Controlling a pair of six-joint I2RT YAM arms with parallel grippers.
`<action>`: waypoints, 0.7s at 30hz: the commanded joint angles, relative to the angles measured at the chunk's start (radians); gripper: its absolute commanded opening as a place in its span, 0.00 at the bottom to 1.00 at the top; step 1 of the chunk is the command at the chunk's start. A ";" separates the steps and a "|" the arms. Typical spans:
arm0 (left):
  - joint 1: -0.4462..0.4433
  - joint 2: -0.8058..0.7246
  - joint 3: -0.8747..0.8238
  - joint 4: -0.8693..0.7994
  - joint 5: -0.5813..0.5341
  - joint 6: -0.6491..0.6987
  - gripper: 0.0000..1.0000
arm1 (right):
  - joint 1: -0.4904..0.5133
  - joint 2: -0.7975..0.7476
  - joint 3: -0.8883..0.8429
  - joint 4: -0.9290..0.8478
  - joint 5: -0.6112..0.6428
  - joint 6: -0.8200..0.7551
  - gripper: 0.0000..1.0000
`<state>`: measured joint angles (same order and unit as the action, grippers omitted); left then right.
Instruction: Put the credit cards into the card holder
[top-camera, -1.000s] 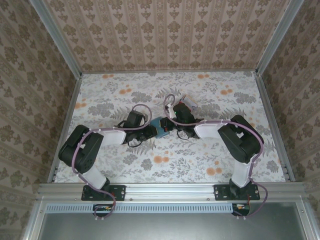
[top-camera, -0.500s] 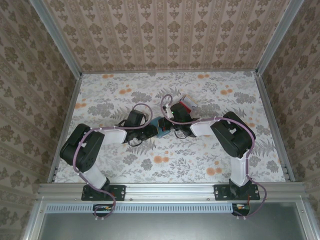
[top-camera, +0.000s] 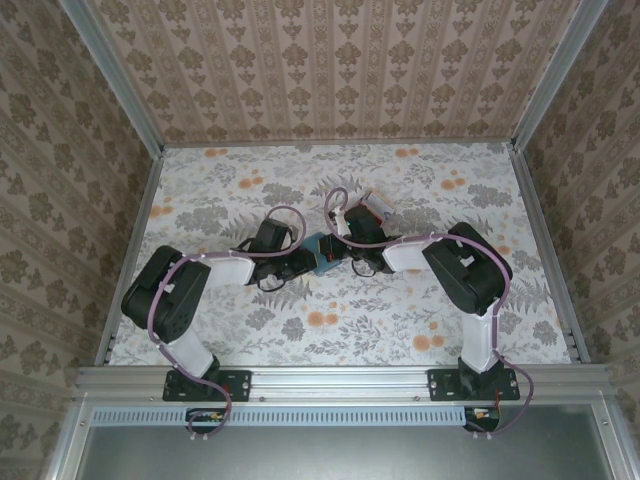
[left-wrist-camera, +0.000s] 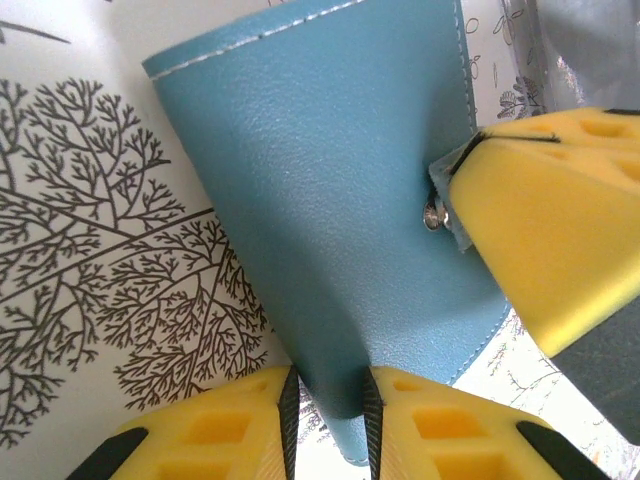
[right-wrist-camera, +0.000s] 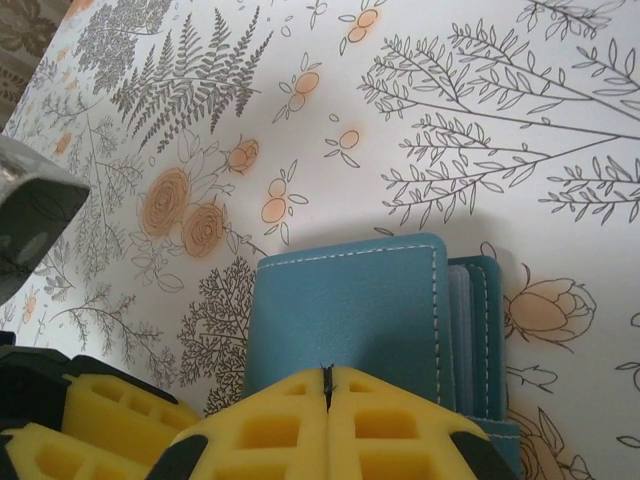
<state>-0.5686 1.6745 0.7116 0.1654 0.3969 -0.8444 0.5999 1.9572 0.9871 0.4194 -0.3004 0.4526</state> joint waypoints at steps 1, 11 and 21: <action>0.001 0.023 0.020 -0.002 0.007 0.020 0.26 | -0.002 -0.008 -0.014 0.001 -0.038 0.004 0.00; -0.004 0.028 0.026 0.001 0.013 0.020 0.26 | 0.014 0.012 -0.021 -0.017 -0.009 -0.028 0.00; -0.004 0.037 0.024 0.014 0.014 0.017 0.26 | 0.067 0.036 -0.124 0.004 0.128 -0.096 0.00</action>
<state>-0.5686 1.6863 0.7185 0.1680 0.4072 -0.8448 0.6342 1.9572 0.9295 0.5213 -0.2188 0.3946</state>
